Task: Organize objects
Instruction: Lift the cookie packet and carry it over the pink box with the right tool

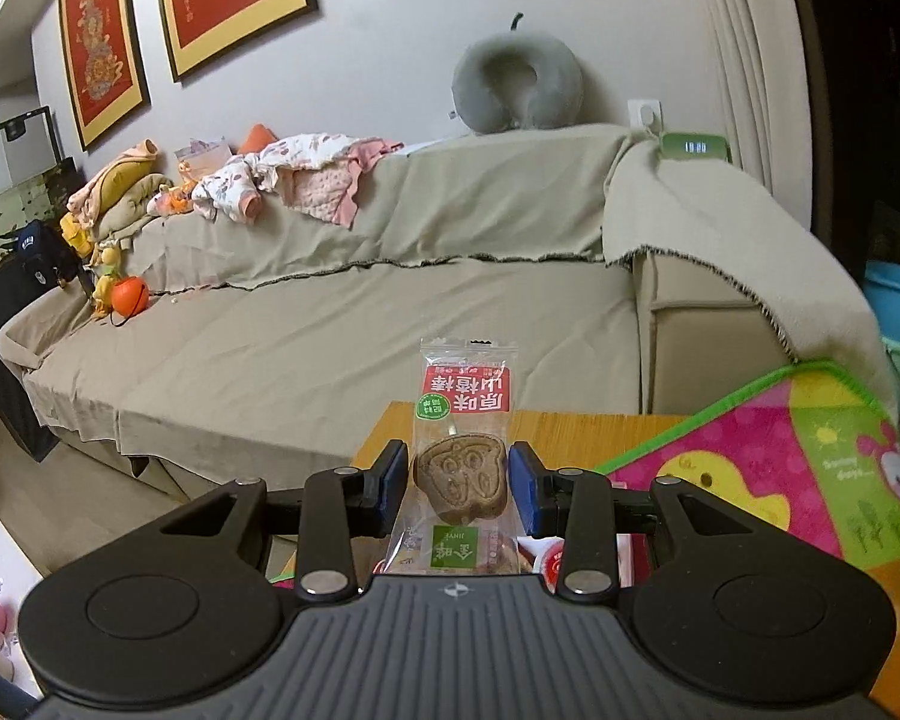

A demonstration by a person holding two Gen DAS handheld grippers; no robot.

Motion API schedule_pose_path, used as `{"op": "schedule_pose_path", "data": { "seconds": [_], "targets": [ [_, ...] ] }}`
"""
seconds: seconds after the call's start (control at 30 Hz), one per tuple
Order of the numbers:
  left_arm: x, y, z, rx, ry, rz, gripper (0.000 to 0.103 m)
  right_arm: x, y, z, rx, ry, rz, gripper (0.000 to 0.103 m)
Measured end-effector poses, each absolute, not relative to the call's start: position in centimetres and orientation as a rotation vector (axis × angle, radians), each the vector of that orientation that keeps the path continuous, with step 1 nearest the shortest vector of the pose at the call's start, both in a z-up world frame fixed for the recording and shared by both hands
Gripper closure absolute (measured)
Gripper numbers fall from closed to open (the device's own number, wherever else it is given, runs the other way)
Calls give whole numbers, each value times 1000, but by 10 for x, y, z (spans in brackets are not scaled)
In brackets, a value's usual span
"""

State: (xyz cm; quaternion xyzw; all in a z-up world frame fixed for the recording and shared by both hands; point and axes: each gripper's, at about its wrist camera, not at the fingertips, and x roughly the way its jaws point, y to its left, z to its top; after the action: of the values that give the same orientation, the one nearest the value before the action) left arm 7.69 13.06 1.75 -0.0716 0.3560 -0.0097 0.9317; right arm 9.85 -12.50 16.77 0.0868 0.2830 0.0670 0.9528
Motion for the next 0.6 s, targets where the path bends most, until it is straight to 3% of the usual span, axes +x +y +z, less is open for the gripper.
{"op": "schedule_pose_path", "data": {
  "seconds": [0.6],
  "targets": [
    [81, 128, 15, -146, 738, -3, 84, 113, -150, 146, 271, 613, 115, 66]
  ]
}}
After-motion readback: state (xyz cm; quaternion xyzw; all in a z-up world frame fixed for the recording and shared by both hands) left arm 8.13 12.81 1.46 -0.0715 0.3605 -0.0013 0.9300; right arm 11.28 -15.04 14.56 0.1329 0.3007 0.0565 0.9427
